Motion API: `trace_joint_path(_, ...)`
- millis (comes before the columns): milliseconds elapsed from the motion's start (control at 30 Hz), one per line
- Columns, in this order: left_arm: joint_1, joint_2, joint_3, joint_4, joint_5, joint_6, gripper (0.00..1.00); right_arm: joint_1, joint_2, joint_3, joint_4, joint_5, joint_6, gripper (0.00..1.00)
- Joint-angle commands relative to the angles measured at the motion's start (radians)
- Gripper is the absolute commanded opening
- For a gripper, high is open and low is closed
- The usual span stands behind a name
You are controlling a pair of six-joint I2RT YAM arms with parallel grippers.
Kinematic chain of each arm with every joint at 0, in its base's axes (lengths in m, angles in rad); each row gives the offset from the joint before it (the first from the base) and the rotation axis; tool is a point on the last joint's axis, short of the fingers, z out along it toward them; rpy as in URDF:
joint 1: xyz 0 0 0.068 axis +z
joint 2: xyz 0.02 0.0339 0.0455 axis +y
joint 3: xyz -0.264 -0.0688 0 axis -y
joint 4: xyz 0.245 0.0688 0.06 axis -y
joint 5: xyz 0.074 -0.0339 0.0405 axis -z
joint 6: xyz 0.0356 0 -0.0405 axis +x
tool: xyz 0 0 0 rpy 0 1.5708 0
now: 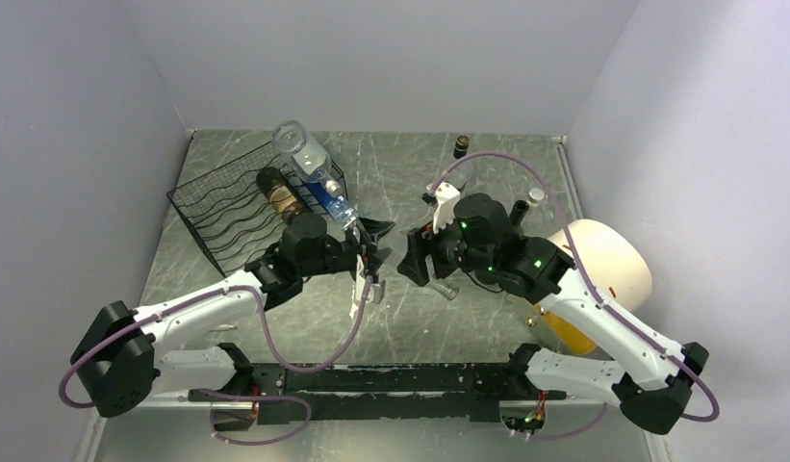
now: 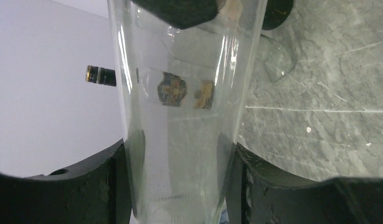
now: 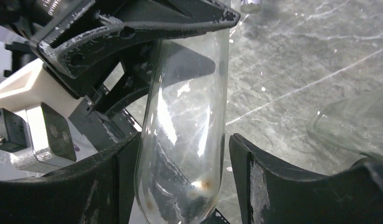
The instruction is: Put the wine bottle on the wine rack
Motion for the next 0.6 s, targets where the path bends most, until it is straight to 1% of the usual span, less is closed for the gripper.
trace_joint_path(0,0.001,0.006,0.04,0.036,-0.017,0.009,0.07,0.002,0.022,-0.009,-0.051,0.005,-0.008,0.68)
trace_joint_path(133,0.001,0.015,0.049,0.025,-0.047,0.006,0.07,0.001,0.043,-0.003,-0.059,-0.011,0.005,0.59)
trace_joint_path(200,0.001,0.014,0.049,0.032,-0.051,-0.006,0.07,0.003,0.055,-0.003,-0.072,-0.005,0.013,0.58)
trace_joint_path(267,0.001,0.014,0.049,0.034,-0.069,-0.008,0.07,0.002,0.072,0.0,-0.094,-0.016,0.009,0.61)
trace_joint_path(367,0.001,0.013,0.037,0.065,-0.092,-0.014,0.07,0.002,0.079,-0.011,-0.097,-0.013,0.011,0.69)
trace_joint_path(467,0.001,0.013,0.024,0.094,-0.116,-0.022,0.07,0.002,0.07,-0.024,-0.086,-0.004,0.018,0.72)
trace_joint_path(567,0.001,0.014,0.021,0.105,-0.134,-0.023,0.07,0.003,0.07,-0.032,-0.082,-0.001,0.023,0.72)
